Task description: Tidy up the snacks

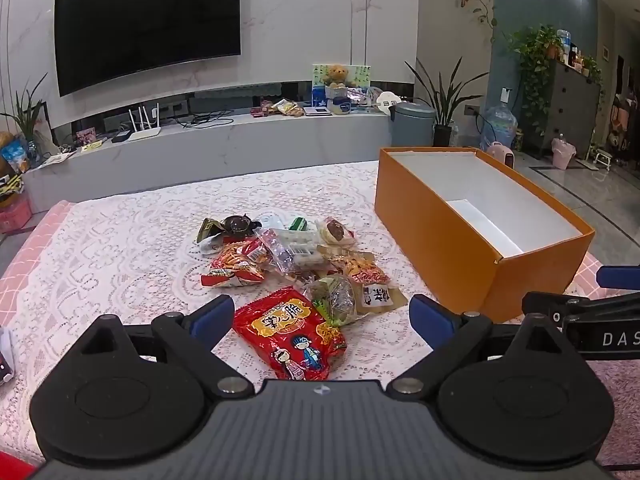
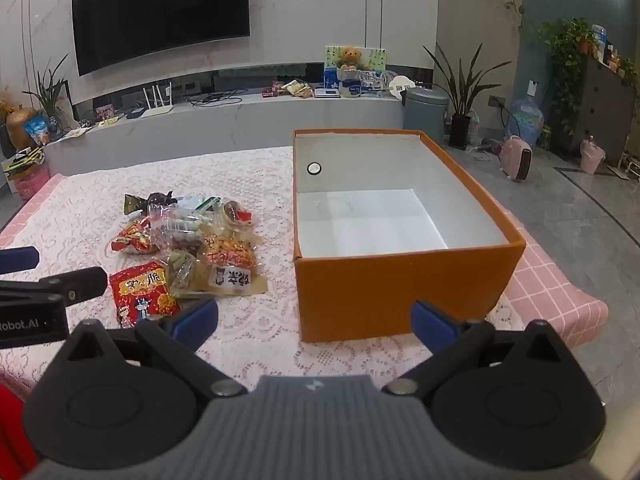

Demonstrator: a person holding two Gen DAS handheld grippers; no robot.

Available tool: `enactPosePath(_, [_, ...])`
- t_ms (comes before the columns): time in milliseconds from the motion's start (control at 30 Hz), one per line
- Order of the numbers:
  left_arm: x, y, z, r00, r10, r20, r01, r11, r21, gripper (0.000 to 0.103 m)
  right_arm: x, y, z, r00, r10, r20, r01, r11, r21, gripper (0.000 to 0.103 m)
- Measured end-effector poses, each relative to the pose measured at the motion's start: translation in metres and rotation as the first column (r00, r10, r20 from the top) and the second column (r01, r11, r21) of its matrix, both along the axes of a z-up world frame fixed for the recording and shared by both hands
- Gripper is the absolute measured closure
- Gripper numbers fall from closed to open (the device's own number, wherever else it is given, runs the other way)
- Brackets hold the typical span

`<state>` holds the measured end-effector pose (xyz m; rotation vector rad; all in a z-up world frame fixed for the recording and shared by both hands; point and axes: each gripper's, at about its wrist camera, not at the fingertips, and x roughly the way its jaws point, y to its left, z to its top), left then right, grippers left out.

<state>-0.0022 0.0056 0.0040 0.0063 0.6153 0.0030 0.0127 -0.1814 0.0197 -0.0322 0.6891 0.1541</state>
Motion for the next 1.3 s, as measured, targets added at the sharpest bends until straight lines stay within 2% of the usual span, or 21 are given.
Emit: enactPosePath(1300, [0.0012, -0.0032, -0.0074, 1.0, -0.017, -0.015, 0.017, 1.0, -0.007, 0.0, 0.0004, -0.0019, -0.0055, 0.999, -0.022, -0.041, 0.022, 1.0, 0.007, 0.003])
